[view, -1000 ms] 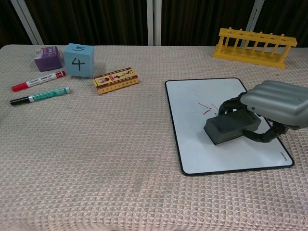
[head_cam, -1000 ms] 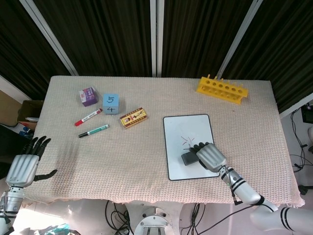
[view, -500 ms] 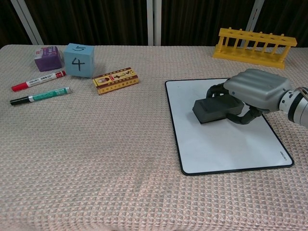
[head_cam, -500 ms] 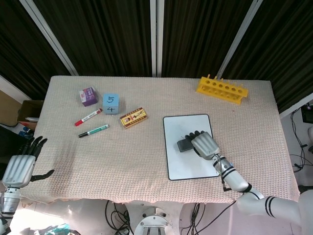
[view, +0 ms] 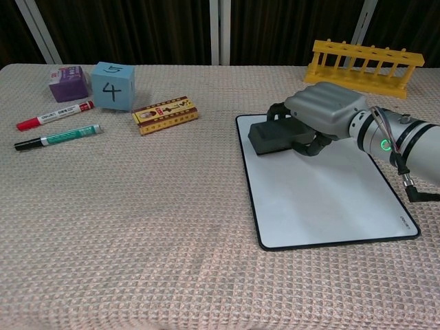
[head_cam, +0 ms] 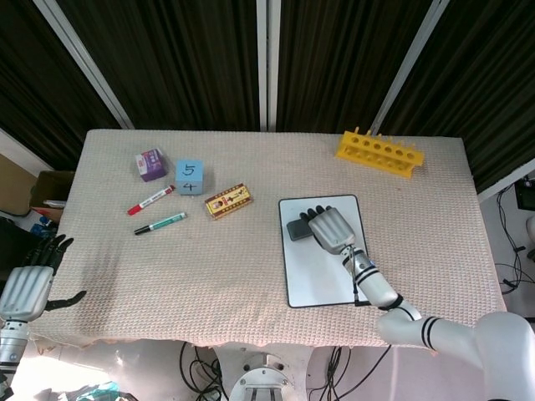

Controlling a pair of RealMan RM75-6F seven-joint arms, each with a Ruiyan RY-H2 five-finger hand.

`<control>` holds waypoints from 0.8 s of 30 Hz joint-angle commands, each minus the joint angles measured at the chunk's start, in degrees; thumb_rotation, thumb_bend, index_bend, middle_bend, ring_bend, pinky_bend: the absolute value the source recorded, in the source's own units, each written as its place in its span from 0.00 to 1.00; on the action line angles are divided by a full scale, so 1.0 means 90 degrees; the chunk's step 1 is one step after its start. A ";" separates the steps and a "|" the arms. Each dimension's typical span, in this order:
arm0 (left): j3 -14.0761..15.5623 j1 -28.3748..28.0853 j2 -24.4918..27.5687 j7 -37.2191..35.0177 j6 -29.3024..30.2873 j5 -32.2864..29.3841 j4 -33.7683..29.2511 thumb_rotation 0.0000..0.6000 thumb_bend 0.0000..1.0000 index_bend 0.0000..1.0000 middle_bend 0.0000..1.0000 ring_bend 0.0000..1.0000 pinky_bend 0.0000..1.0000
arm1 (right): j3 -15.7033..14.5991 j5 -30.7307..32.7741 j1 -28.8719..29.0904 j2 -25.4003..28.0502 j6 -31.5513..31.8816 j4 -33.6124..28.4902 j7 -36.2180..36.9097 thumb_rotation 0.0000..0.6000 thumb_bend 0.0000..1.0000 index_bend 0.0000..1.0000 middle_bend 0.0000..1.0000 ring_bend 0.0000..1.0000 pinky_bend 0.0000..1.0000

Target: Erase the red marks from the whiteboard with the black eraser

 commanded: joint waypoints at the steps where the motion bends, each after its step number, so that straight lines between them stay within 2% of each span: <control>1: 0.0001 0.0001 -0.0014 -0.0029 -0.0008 0.0002 0.0035 0.78 0.12 0.08 0.05 0.02 0.17 | 0.0077 0.0108 0.0087 -0.0134 -0.0062 0.0143 -0.0126 1.00 0.44 0.63 0.55 0.42 0.51; 6: 0.0013 0.0020 -0.0013 -0.0076 0.0003 0.0012 0.0080 0.79 0.12 0.08 0.05 0.02 0.17 | 0.0080 0.0166 0.0126 -0.0202 -0.0074 0.0164 -0.0184 1.00 0.44 0.63 0.55 0.42 0.51; 12: 0.0028 0.0037 -0.0028 -0.0095 0.0020 0.0040 0.0095 0.78 0.12 0.08 0.05 0.02 0.17 | -0.0155 0.0130 -0.0038 0.0112 -0.0022 -0.0249 -0.0290 1.00 0.44 0.64 0.55 0.42 0.51; 18: 0.0065 0.0002 -0.0120 -0.0038 -0.0063 0.0086 0.0097 0.78 0.12 0.08 0.05 0.02 0.17 | -0.0454 0.0048 -0.0324 0.0715 0.0080 -0.1141 -0.0185 1.00 0.44 0.64 0.55 0.42 0.51; 24: 0.0101 -0.0060 -0.0152 0.0087 -0.0173 0.0132 0.0055 0.78 0.12 0.08 0.05 0.02 0.17 | -0.0809 0.0172 -0.0497 0.1607 -0.0139 -0.2289 -0.0264 1.00 0.44 0.65 0.56 0.44 0.51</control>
